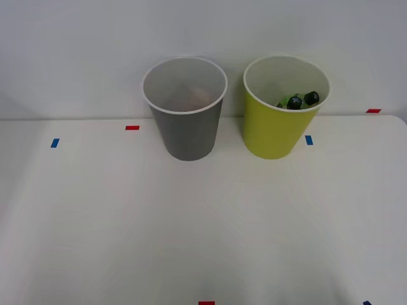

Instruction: Put cans in the gray bin, plastic bottles in the light green bin

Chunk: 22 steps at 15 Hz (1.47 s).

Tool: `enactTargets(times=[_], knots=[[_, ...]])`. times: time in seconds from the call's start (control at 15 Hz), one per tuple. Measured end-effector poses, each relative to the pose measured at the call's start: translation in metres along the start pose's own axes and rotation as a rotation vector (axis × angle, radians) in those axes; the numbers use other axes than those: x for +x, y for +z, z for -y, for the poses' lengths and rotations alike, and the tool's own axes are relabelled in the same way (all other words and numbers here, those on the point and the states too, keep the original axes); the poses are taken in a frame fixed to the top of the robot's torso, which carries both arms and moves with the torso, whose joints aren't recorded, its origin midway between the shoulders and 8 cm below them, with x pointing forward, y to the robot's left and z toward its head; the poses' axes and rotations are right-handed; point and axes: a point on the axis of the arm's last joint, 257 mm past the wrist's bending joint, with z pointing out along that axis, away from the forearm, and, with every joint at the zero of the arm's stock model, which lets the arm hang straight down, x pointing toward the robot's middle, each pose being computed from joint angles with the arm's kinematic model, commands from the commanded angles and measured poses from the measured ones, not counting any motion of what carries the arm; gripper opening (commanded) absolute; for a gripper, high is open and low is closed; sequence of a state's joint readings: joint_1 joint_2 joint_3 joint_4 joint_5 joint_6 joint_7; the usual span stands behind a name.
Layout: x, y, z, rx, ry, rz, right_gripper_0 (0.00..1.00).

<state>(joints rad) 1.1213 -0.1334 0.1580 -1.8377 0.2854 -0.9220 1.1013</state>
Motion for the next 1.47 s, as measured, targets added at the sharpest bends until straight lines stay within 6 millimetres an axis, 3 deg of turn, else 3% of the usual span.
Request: enactTargets(times=[1.47], knots=[[0.0000, 0.0000, 0.0000, 0.000, 0.000, 0.000, 1.00]])
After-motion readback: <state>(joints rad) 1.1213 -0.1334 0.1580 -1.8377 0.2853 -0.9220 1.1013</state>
